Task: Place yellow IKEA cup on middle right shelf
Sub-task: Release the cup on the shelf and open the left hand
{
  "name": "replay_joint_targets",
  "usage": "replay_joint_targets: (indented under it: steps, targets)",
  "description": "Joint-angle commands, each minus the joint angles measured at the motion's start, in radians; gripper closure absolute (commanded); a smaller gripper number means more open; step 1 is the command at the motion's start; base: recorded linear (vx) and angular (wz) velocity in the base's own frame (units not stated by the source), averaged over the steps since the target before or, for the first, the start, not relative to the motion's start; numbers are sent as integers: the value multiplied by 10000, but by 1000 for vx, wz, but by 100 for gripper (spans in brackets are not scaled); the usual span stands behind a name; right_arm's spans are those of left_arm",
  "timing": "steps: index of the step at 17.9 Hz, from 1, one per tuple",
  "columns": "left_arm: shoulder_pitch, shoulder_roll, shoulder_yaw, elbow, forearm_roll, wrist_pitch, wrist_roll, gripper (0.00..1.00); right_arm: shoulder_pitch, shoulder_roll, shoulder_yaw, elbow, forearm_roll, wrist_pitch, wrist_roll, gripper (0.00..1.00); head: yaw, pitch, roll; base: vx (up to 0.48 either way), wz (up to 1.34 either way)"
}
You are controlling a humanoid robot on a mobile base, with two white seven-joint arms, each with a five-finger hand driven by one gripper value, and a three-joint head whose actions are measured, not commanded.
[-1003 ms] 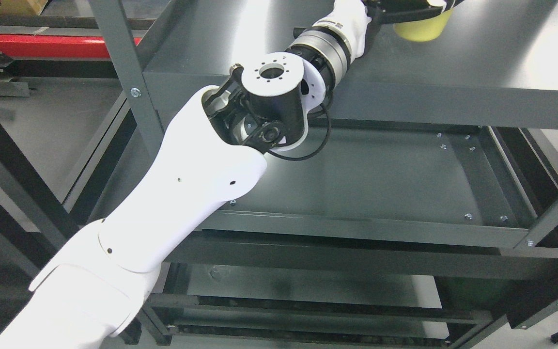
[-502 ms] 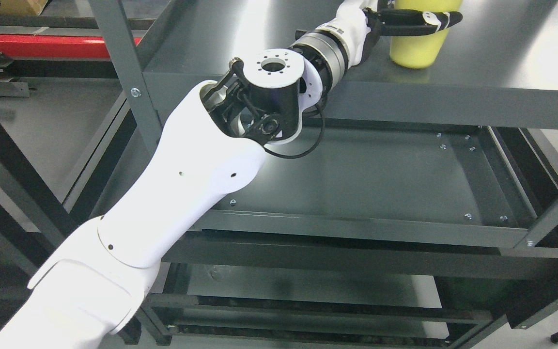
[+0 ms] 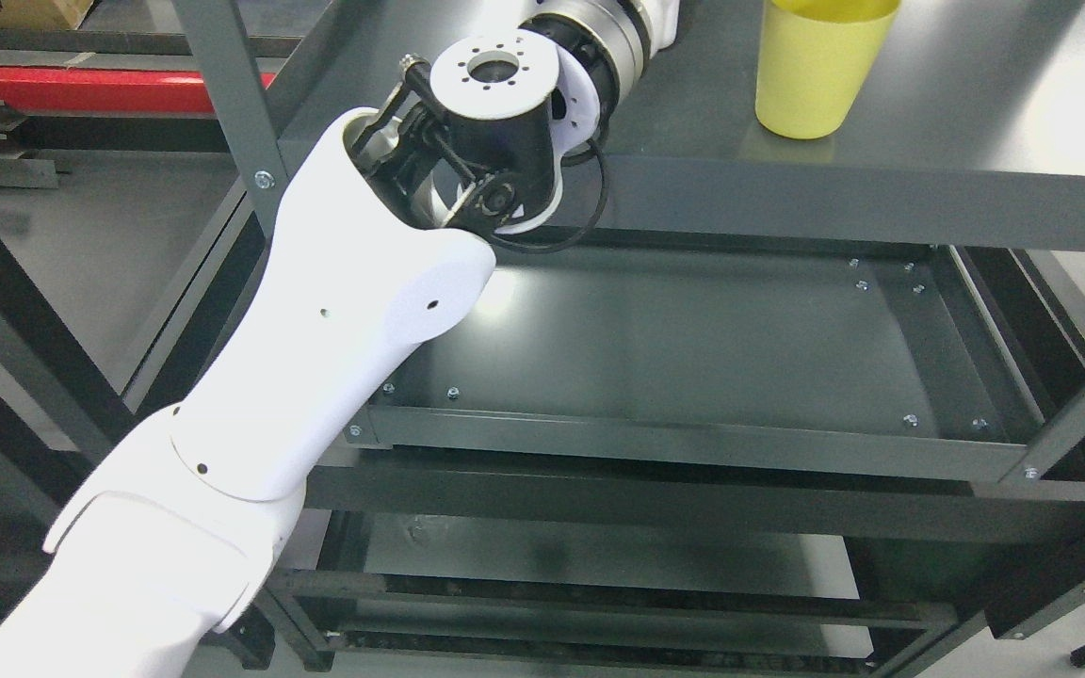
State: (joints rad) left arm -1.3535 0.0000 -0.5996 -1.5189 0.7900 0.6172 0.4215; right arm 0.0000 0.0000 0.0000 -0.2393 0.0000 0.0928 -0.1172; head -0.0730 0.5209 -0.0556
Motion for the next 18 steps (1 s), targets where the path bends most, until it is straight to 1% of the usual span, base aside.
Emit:
replay_joint_targets:
  steps: [1, 2, 3, 4, 5, 6, 8, 11, 12, 14, 15, 16, 18]
  targets:
    - [-102, 175, 1377, -1269, -261, -98, -27, 1, 138, -175, 169, 0, -245, 8, 7, 1, 0, 0, 0, 0, 0]
    - [-57, 175, 1530, -1362, -185, -98, -103, 1, 138, -175, 169, 0, -245, 8, 7, 1, 0, 0, 0, 0, 0]
    - [20, 175, 1653, -1514, -109, -113, -513, 1, 138, -175, 169, 0, -245, 8, 7, 1, 0, 0, 0, 0, 0]
    - [172, 175, 1776, -1729, 150, -98, -1277, 1, 138, -175, 169, 0, -245, 8, 7, 1, 0, 0, 0, 0, 0]
    - [356, 175, 1959, -1867, 639, -98, -2317, 2, 138, -175, 169, 0, -245, 8, 7, 1, 0, 0, 0, 0, 0]
    - [495, 396, 2068, -1990, 1358, -98, -3634, 2, 138, -175, 169, 0, -245, 8, 7, 1, 0, 0, 0, 0, 0]
    - [847, 1041, 2069, -2068, 2160, -67, -5434, 3, 138, -175, 169, 0, -245, 8, 7, 1, 0, 0, 0, 0, 0]
    - [1323, 1839, 1992, -2068, 2454, -52, -7964, 3, 138, -175, 169, 0, -245, 8, 7, 1, 0, 0, 0, 0, 0]
    - [1446, 2115, 1977, -2068, 2454, -52, -9142, 4, 138, -175, 169, 0, -245, 8, 7, 1, 0, 0, 0, 0, 0]
    - [1767, 2316, 1916, -2068, 2454, -52, -11016, 7, 138, -175, 169, 0, -245, 8, 7, 1, 0, 0, 0, 0, 0]
    - [2073, 2453, 1672, -2068, 2424, -52, -11754, 8, 138, -175, 169, 0, -245, 8, 7, 1, 0, 0, 0, 0, 0]
    - [2319, 2637, 1351, -2068, 2378, -52, -12081, 9, 138, -175, 169, 0, -245, 8, 7, 1, 0, 0, 0, 0, 0]
    - [2840, 3006, 493, -2068, 2347, -52, -12176, 9, 138, -175, 169, 0, -245, 8, 7, 1, 0, 0, 0, 0, 0]
